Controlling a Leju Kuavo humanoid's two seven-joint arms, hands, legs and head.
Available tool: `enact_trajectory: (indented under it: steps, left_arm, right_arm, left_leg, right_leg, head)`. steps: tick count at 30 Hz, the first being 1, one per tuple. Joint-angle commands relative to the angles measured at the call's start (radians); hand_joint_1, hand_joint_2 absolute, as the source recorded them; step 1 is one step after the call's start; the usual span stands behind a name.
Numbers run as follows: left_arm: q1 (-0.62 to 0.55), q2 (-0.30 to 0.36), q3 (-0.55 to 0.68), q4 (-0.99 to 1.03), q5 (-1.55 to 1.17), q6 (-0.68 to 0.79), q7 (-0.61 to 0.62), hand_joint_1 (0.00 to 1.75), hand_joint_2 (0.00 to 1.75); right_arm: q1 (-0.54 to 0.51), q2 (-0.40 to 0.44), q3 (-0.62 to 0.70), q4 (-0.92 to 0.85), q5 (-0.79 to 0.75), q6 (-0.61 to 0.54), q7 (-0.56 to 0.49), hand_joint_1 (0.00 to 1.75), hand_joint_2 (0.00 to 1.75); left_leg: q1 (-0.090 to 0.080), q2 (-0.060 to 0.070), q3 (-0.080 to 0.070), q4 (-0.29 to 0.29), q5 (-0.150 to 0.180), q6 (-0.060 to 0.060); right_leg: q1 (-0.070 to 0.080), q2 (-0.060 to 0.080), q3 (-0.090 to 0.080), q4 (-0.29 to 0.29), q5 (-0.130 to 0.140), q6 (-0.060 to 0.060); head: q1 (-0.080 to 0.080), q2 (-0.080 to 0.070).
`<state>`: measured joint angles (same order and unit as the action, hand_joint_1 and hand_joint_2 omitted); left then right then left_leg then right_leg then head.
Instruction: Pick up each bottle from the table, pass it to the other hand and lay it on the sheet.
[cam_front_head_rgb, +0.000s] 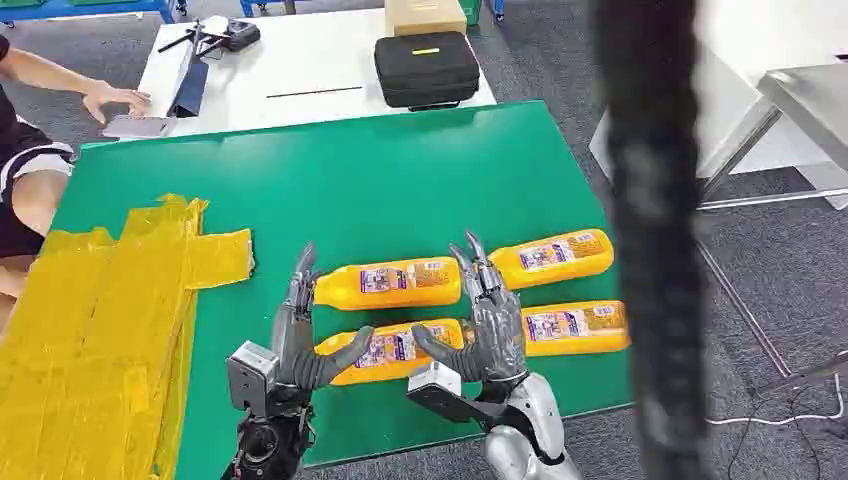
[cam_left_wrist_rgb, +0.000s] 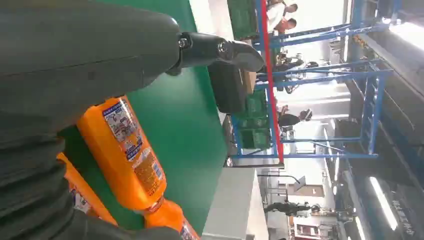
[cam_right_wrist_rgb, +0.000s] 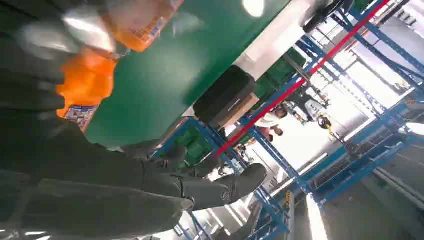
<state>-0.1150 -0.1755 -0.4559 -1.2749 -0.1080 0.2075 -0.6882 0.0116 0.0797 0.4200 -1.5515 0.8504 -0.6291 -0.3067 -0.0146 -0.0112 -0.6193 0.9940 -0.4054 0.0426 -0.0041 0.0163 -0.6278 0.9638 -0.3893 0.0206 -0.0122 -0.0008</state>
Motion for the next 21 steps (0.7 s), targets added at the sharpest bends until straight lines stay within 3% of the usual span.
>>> enact_trajectory:
  steps: [1, 3, 4, 7, 19, 21]
  left_arm:
    - [-0.014, 0.012, 0.022, 0.017, -0.009, -0.003, 0.011, 0.0, 1.75]
    - [-0.014, 0.012, 0.026, 0.012, -0.012, -0.005, 0.014, 0.0, 1.75]
    - [-0.012, 0.009, 0.035, 0.007, -0.012, -0.006, 0.015, 0.0, 1.75]
    - [-0.007, 0.0, 0.056, -0.01, -0.01, -0.002, 0.014, 0.0, 1.75]
    - [-0.001, 0.001, 0.106, -0.058, 0.063, 0.006, 0.011, 0.0, 1.75]
    - [-0.003, 0.002, 0.109, -0.06, 0.063, 0.006, 0.011, 0.0, 1.75]
  right_arm:
    - [-0.09, -0.05, -0.013, 0.039, 0.057, 0.034, 0.094, 0.0, 1.75]
    - [-0.105, -0.055, -0.02, 0.05, 0.09, 0.046, 0.119, 0.0, 1.75]
    - [-0.127, -0.065, -0.017, 0.063, 0.177, 0.092, 0.182, 0.0, 1.75]
    - [-0.203, -0.072, 0.001, 0.118, 0.249, 0.177, 0.244, 0.0, 1.75]
    - [-0.408, -0.056, 0.035, 0.417, 0.216, 0.273, 0.256, 0.0, 1.75]
    - [-0.43, -0.057, 0.037, 0.441, 0.213, 0.28, 0.256, 0.0, 1.75]
  left_leg:
    - [0.0, 0.002, 0.006, 0.0, -0.003, -0.003]
    - [0.001, 0.003, 0.007, 0.001, -0.004, -0.004]
    - [0.001, 0.002, 0.005, 0.0, -0.002, -0.003]
    - [0.001, 0.003, 0.005, 0.0, -0.002, -0.003]
    - [0.001, 0.006, 0.008, 0.0, -0.003, -0.003]
    - [0.0, 0.003, 0.003, 0.0, 0.0, -0.001]
  right_leg:
    - [0.001, 0.0, 0.006, 0.0, -0.002, 0.0]
    - [0.001, 0.001, 0.007, 0.0, -0.003, 0.0]
    - [0.001, 0.001, 0.005, 0.0, -0.002, 0.0]
    - [0.001, 0.001, 0.005, 0.0, -0.001, 0.0]
    - [0.001, 0.003, 0.008, 0.0, -0.001, 0.0]
    - [0.0, 0.002, 0.003, 0.0, 0.0, 0.0]
  head:
    - [0.0, 0.0]
    - [0.0, 0.0]
    - [0.0, 0.0]
    - [0.0, 0.0]
    - [0.0, 0.0]
    - [0.0, 0.0]
